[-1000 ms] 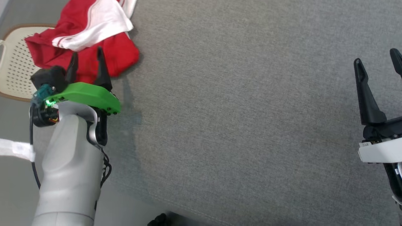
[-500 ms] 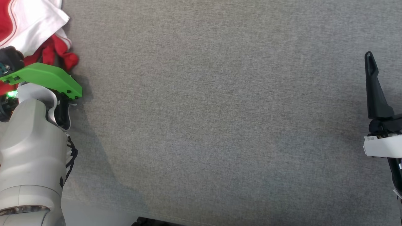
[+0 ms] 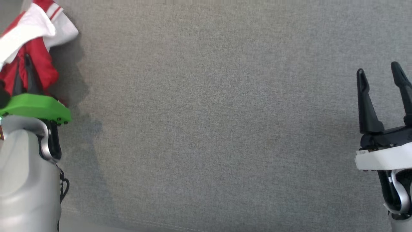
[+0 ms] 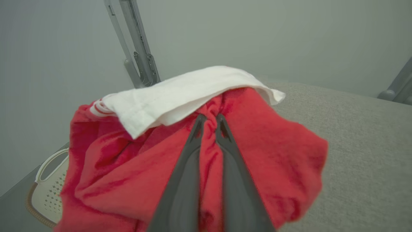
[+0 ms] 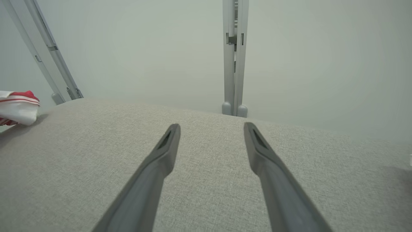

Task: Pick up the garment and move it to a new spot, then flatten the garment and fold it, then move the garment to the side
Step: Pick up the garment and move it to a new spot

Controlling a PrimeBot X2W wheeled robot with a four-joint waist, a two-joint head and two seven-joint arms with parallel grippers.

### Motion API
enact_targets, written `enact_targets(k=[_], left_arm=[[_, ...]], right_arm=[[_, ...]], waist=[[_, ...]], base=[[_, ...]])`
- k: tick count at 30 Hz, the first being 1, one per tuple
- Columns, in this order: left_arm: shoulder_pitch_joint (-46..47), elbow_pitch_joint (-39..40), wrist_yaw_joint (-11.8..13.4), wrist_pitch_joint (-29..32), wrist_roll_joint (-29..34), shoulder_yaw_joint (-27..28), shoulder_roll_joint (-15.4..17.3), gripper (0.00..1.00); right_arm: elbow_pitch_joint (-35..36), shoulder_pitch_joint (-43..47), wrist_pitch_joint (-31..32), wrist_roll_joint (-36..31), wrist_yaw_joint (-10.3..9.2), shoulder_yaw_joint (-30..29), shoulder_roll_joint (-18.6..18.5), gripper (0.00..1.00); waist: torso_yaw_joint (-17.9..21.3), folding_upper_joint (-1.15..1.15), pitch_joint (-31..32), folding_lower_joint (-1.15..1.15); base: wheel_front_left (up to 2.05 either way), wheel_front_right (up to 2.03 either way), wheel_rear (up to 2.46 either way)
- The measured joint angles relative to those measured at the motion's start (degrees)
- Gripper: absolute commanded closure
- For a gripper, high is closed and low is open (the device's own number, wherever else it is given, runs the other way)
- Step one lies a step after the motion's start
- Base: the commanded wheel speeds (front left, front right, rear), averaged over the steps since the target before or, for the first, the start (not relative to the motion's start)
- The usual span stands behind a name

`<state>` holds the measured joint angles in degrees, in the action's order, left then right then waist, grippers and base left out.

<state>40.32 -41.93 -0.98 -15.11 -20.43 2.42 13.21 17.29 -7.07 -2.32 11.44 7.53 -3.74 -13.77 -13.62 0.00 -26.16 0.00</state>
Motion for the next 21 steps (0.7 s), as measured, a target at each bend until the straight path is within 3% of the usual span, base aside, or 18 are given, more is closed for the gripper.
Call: enact_targets(k=[6,12,16,21], left_arm=[[-12.21,15.59,1.57,0.0,3.85,0.49,-2.22,1.0],[-21.46,28.09,1.86,1.76,6.53,-4.67,-5.24,1.0],[-23.16,33.25,-0.02,4.71,7.3,-10.11,-7.11,1.0],[-22.64,32.89,-2.57,7.13,7.61,-17.25,-8.72,1.0]], right_arm=[[-1.85,2.39,-0.81,0.0,0.0,1.47,1.7,0.0],[-2.14,4.95,-1.15,0.0,0.0,2.25,3.44,0.0],[-2.08,5.65,-1.38,0.04,0.0,2.57,4.43,0.0],[-2.56,5.39,-2.31,0.4,0.0,3.43,5.36,0.0]], waist=[[0.98,0.0,5.97,0.0],[3.1,0.0,11.33,0.0],[5.83,0.0,13.12,-0.01],[10.07,0.0,14.04,0.0]], base=[[0.0,0.0,0.0],[0.0,0.0,0.0],[0.0,0.0,0.0],[0.0,0.0,0.0]])
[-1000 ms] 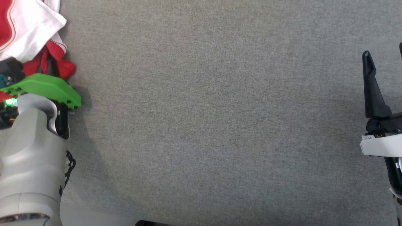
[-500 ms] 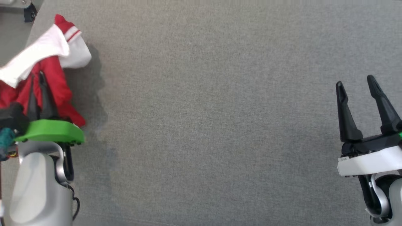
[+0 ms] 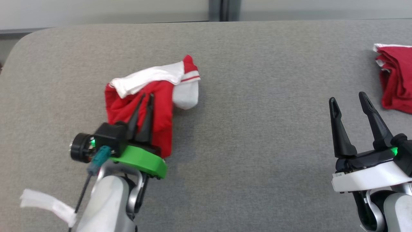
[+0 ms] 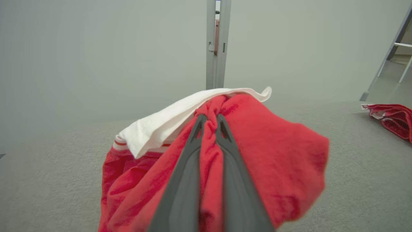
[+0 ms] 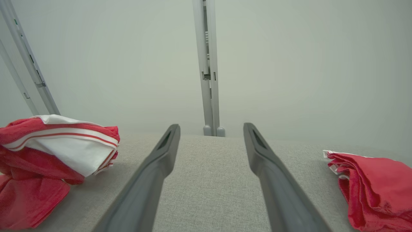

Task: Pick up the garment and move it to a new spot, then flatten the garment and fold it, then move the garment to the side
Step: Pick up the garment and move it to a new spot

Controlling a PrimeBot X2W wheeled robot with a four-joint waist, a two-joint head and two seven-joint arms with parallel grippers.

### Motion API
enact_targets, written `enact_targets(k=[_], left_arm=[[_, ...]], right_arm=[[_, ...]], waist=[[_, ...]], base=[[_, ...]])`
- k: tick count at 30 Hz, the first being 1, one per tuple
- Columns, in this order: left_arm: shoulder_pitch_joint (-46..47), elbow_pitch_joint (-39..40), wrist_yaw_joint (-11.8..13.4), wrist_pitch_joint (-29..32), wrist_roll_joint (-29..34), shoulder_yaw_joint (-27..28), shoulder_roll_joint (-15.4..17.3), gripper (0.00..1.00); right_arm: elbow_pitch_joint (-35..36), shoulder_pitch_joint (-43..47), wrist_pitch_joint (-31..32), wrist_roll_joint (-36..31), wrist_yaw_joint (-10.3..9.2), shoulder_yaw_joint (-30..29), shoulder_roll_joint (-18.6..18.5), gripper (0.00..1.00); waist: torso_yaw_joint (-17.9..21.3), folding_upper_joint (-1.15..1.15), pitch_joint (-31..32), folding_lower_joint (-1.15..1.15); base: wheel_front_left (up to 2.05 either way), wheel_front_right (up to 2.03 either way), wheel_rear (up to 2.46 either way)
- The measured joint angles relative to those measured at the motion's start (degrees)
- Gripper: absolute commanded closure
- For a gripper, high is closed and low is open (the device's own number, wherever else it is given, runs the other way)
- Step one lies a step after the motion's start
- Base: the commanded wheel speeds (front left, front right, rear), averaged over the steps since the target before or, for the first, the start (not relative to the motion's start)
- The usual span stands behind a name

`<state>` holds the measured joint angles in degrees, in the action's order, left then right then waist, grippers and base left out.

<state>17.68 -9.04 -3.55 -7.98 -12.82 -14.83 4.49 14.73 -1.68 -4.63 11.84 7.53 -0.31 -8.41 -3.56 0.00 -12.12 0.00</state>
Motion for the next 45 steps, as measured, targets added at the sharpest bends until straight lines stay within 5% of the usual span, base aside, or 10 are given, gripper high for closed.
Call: enact_targets(k=[7,12,13,14,15,23,34,45], left_arm=[[3.2,-6.81,-2.79,3.01,1.88,-11.54,-1.08,1.0],[3.46,-11.18,-3.33,2.9,1.2,-14.32,-1.13,1.0],[3.52,-11.56,-3.33,2.48,1.19,-14.41,-1.14,0.74],[3.65,-11.83,-3.31,2.01,1.19,-14.44,-1.15,0.07],[3.91,-12.24,-2.99,1.89,1.22,-14.49,-1.15,0.0],[3.99,-8.37,1.16,-2.76,2.02,-12.98,-0.9,0.0],[-0.04,-1.97,8.57,-5.97,-1.26,-2.07,3.63,0.0],[-7.68,-0.18,8.11,-6.47,-5.01,2.64,7.86,0.0]], right_arm=[[-2.5,-1.05,-2.53,1.23,0.0,0.48,1.4,0.0],[-4.7,-1.15,-4.61,2.07,0.0,0.81,2.21,0.0],[-4.93,-1.19,-4.9,2.11,0.0,0.91,2.29,0.0],[-5.21,-1.27,-5.13,2.11,0.0,0.91,2.32,0.0],[-5.49,-1.39,-5.39,2.11,0.0,0.91,2.33,0.0],[-6.22,-2.44,-5.57,1.96,0.0,1.13,1.42,0.0],[-5.72,-0.34,-3.21,1.2,0.0,0.36,0.1,0.0],[-5.64,3.05,-1.29,0.97,0.0,0.46,0.15,0.0]], waist=[[7.61,0.0,-1.02,0.0],[12.63,0.0,-2.8,0.0],[13.29,0.0,-3.18,0.0],[13.92,0.0,-3.7,0.0],[14.42,0.0,-4.28,0.0],[14.19,0.0,-6.13,0.0],[8.52,0.0,-2.49,0.0],[5.19,0.0,2.56,0.0]], base=[[0.0,0.0,0.0],[0.0,0.0,0.0],[0.0,0.0,0.0],[0.0,0.0,0.0],[0.0,0.0,0.0],[0.0,0.0,0.0],[0.0,0.0,0.0],[0.0,0.0,0.0]])
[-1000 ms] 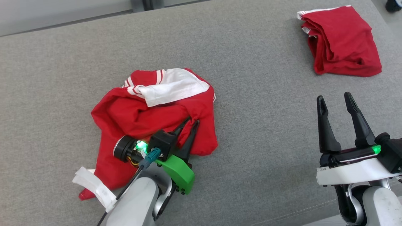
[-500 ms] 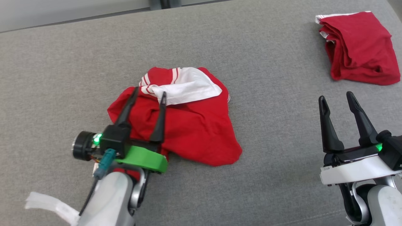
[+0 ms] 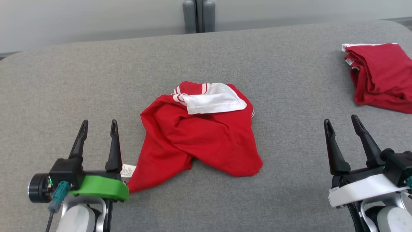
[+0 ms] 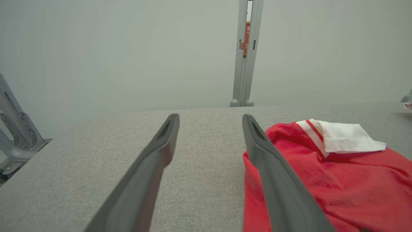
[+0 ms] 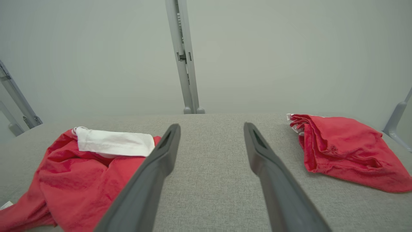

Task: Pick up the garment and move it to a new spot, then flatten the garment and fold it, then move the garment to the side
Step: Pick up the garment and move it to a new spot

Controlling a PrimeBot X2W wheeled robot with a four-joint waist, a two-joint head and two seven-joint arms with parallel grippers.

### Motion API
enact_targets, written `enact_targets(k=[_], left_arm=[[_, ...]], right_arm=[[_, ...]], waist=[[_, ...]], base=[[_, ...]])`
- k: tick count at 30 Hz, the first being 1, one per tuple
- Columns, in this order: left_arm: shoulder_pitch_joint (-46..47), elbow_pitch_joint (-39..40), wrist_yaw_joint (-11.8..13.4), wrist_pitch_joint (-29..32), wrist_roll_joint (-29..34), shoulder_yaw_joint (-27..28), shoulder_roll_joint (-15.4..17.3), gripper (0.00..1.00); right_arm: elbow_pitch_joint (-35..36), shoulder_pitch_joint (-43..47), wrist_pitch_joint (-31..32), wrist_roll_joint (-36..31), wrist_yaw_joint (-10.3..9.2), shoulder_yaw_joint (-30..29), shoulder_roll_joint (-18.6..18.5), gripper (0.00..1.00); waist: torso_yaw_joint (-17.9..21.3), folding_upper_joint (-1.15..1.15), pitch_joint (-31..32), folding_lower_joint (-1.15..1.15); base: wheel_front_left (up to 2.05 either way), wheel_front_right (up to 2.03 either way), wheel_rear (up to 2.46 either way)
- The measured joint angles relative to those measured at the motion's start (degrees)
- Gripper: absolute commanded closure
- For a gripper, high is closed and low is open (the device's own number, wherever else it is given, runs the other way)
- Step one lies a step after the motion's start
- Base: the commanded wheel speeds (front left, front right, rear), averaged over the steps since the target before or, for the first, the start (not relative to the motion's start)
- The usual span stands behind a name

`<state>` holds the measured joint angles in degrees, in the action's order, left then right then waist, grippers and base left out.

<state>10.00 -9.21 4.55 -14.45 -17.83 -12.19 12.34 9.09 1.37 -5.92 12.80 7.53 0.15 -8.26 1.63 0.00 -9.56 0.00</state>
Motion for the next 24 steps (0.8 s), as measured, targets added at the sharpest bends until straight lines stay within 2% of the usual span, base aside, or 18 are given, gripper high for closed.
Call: enact_targets(k=[13,24], left_arm=[[-6.95,1.08,0.58,0.52,-0.7,-1.1,0.3,0.0],[-7.4,1.99,2.0,0.83,-0.26,-1.29,1.0,0.0]], right_arm=[[0.87,4.58,2.9,-0.38,0.0,0.6,0.57,0.0],[1.51,4.8,3.3,-0.38,0.0,1.3,0.53,0.0]], waist=[[1.43,0.0,5.78,0.0],[1.15,0.0,6.41,0.0]], base=[[0.0,0.0,0.0],[0.0,0.0,0.0]])
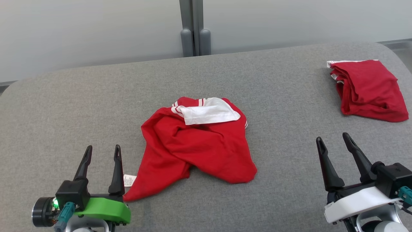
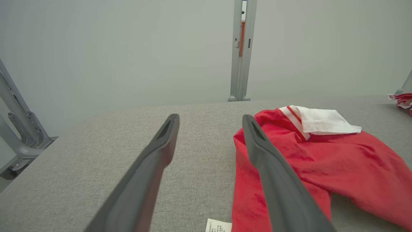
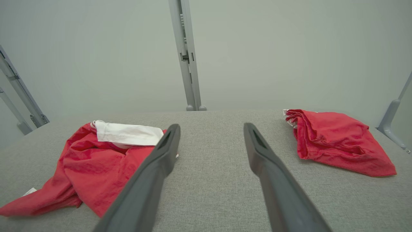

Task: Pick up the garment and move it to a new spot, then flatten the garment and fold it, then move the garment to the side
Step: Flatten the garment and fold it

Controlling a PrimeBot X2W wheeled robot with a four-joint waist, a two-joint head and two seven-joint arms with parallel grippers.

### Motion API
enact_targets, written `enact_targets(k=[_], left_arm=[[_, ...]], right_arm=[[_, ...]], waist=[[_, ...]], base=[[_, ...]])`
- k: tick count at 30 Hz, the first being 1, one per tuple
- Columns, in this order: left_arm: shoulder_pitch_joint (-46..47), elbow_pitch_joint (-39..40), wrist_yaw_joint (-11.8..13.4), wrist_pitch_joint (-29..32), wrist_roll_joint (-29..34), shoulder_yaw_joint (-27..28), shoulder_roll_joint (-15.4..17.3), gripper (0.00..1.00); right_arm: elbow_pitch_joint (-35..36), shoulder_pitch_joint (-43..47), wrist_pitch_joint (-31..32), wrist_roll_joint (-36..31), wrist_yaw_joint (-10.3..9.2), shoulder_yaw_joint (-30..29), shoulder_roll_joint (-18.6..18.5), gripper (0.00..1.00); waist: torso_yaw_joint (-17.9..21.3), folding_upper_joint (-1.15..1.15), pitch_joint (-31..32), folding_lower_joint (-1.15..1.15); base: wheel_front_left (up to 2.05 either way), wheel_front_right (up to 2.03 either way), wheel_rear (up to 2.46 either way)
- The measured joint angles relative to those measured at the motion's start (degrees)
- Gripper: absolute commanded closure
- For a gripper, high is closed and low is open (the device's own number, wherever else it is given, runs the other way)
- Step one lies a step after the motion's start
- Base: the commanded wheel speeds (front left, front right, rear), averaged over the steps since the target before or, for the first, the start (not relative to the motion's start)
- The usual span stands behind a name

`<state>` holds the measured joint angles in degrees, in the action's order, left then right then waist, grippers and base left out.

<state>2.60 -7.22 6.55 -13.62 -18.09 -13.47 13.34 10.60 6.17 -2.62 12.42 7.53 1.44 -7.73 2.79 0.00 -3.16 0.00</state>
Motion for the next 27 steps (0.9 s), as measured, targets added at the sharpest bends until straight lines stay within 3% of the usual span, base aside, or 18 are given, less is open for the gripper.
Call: enact_targets(k=[15,20,27], left_arm=[[0.1,1.31,0.52,-0.05,-0.19,-0.52,0.14,0.0],[2.36,3.42,1.02,-0.09,0.65,-0.87,0.27,0.0],[8.29,4.91,0.89,-0.56,1.44,-1.98,-1.05,0.0]], right_arm=[[0.02,-0.05,0.08,0.14,0.0,0.69,-0.67,0.0],[-0.03,-2.41,1.21,0.76,0.0,4.01,-3.74,0.0],[-4.57,-12.41,2.43,2.94,0.0,12.3,-9.4,0.0]], waist=[[-0.34,0.0,-0.92,0.0],[-0.6,0.0,-3.35,0.0],[-1.92,0.0,-8.53,0.0]], base=[[0.0,0.0,0.0],[0.0,0.0,0.0],[0.0,0.0,0.0]])
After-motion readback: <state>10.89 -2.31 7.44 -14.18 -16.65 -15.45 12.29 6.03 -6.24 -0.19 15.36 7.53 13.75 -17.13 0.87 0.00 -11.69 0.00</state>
